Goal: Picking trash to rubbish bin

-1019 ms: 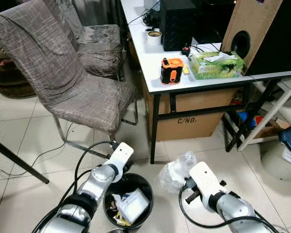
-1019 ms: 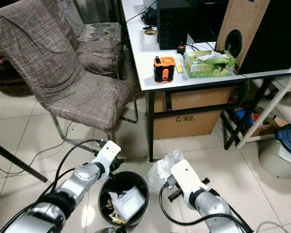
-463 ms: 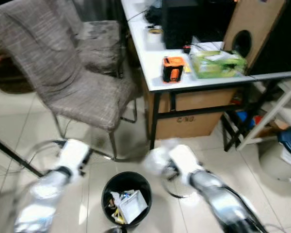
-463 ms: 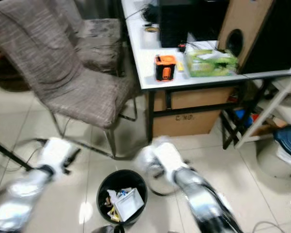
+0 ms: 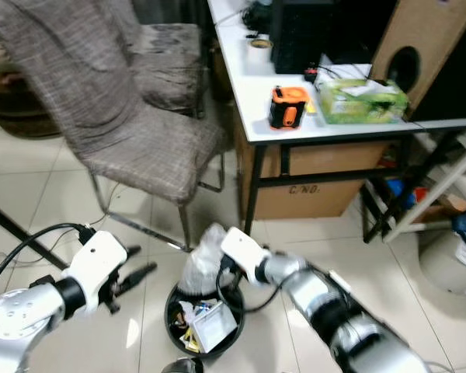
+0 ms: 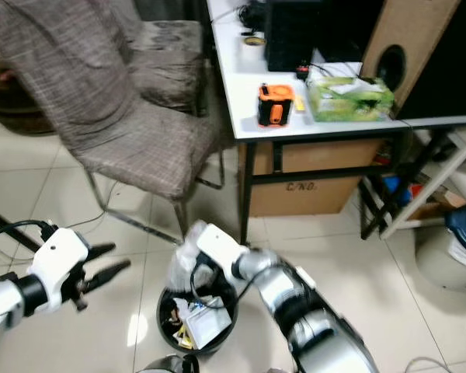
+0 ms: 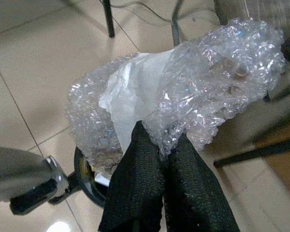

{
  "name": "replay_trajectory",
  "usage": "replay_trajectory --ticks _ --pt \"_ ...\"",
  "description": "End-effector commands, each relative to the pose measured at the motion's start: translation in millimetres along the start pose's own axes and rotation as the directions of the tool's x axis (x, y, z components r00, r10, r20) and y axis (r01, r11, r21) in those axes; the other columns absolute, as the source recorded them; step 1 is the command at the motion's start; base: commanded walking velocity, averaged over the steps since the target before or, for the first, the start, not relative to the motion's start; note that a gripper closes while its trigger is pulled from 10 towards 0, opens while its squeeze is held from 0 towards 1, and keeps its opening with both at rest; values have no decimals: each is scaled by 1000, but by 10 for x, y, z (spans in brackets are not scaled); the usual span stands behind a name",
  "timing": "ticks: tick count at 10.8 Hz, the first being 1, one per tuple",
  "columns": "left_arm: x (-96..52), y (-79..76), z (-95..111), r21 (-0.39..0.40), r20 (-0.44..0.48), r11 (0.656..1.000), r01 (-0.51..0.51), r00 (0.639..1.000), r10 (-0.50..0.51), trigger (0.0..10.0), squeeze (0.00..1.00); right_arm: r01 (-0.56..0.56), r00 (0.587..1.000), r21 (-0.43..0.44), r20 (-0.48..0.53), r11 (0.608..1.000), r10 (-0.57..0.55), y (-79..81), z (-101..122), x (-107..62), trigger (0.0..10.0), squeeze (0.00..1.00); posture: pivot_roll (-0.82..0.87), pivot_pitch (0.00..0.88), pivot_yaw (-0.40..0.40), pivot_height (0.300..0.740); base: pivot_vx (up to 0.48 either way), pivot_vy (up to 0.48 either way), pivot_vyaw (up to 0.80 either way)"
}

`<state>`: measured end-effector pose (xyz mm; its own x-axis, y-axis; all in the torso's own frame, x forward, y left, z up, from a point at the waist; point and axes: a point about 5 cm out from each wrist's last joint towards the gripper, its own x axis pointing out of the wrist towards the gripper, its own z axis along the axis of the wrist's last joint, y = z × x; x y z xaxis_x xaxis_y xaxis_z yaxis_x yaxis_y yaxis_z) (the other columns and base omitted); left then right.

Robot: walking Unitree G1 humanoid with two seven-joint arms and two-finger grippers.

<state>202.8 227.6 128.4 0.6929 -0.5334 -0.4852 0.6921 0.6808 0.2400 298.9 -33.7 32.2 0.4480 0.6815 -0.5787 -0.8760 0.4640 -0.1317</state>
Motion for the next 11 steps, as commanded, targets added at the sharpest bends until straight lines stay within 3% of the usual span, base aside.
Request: replay_trajectory --ticks 1,2,7,8,9,10,11 --pt "-31 -24 10 -5 -9 999 37 999 -37 10000 0 -42 999 -17 6 999 42 27 11 19 10000 357 45 115 9 740 0 0 0" --pt "-30 2 -16 -5 -20 1000 30 999 -30 10000 0 -50 999 -16 13 999 50 22 32 24 10000 1000 45 116 11 740 0 0 0" --pt "-24 45 -8 3 -38 1000 10 999 -10 10000 0 -39 998 -12 41 999 39 -26 92 44 10000 1000 45 120 26 740 0 0 0" --pt "86 69 31 -29 15 995 -98 995 98 10000 0 15 999 -22 44 1000 -14 -51 62 33 10000 1000 42 113 27 740 0 0 0" --pt "173 78 42 -88 44 980 -180 982 185 10000 0 55 996 7 62 998 -56 -78 41 13 10000 839 36 102 24 740 0 0 0" --pt "419 -41 63 -201 70 940 -275 953 294 10000 0 209 959 150 160 966 -233 -212 3 -141 10000 0 10 87 26 740 0 0 0" --pt "526 -112 78 -232 82 930 -284 947 309 10000 0 303 911 220 220 927 -350 -265 -5 -321 10000 0 -12 76 30 740 0 0 0"
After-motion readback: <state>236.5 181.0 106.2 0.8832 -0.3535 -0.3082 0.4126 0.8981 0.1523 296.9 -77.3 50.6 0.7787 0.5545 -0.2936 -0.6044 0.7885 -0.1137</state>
